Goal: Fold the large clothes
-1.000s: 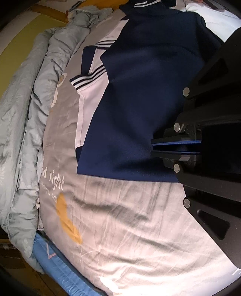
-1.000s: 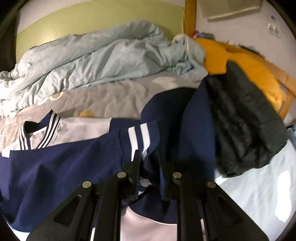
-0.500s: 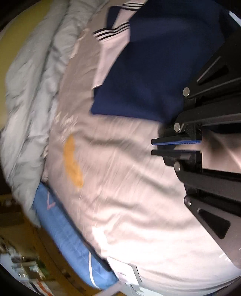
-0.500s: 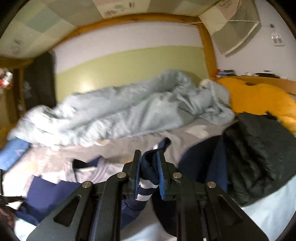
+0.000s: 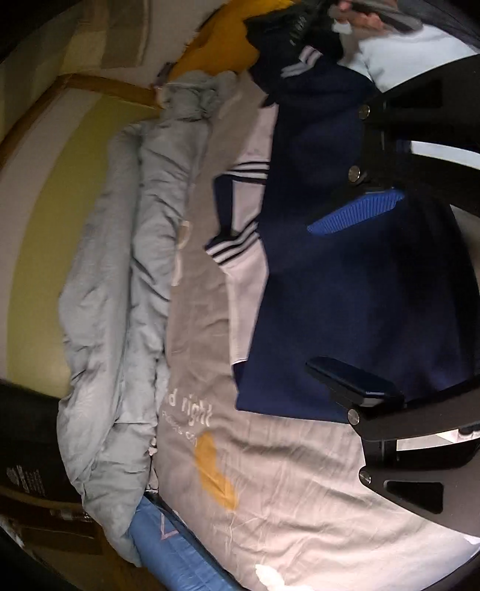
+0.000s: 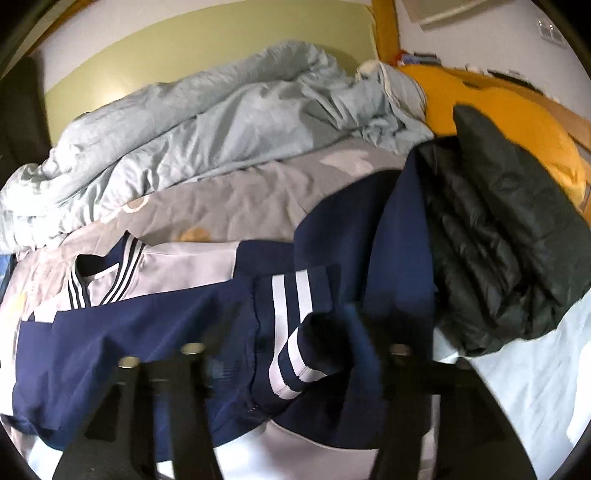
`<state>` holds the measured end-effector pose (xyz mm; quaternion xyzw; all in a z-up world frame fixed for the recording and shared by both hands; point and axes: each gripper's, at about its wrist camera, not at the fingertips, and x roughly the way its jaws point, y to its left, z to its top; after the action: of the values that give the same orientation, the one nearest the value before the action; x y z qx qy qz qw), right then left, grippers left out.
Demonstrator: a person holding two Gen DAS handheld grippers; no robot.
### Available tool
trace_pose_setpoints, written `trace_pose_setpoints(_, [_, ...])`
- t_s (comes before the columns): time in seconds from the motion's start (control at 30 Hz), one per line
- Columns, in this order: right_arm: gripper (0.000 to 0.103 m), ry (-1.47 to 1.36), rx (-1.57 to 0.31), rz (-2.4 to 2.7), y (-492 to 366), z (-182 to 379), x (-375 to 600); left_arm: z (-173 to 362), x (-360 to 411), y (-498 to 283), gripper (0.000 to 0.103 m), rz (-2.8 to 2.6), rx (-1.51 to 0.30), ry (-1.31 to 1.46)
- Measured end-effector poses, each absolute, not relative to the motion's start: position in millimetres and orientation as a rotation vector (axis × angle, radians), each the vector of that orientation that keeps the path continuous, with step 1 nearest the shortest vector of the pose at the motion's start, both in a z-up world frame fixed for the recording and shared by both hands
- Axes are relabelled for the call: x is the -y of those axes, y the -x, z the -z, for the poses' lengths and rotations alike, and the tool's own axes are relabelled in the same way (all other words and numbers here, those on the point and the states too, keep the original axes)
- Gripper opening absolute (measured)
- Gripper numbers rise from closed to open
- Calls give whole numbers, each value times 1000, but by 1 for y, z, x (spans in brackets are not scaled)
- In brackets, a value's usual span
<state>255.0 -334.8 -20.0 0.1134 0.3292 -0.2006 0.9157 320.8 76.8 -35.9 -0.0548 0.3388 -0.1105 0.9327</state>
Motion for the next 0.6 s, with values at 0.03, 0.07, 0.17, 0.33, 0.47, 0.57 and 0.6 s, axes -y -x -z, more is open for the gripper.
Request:
trace_pose_setpoints(0.03, [66,-220,-669,415,-251,18,336,37,-76,-322,72,198,-699,101])
trace_pose_setpoints(0.07, [66,-213,-657,416,-247,15,337,38,-79,-321,72,176,-705,99])
trace_pose_setpoints(0.17, [70,-259,-597,375,-230,3,345,46,-90,-327,72,112,-741,99])
trace_pose_setpoints(0.33, [75,-337,-518,348,-212,-10,367,84,-106,-360,72,-142,-936,29])
trace_pose_setpoints(0.47, [75,-475,-477,382,-202,-5,398,85,-124,-363,71,-253,-931,47])
trace_pose_setpoints(0.57, [66,-577,-499,408,-203,11,423,84,-131,-363,71,-285,-938,69])
trace_pose_setpoints(0.6, [64,-609,-507,397,-203,16,429,84,-133,-363,71,-266,-939,85])
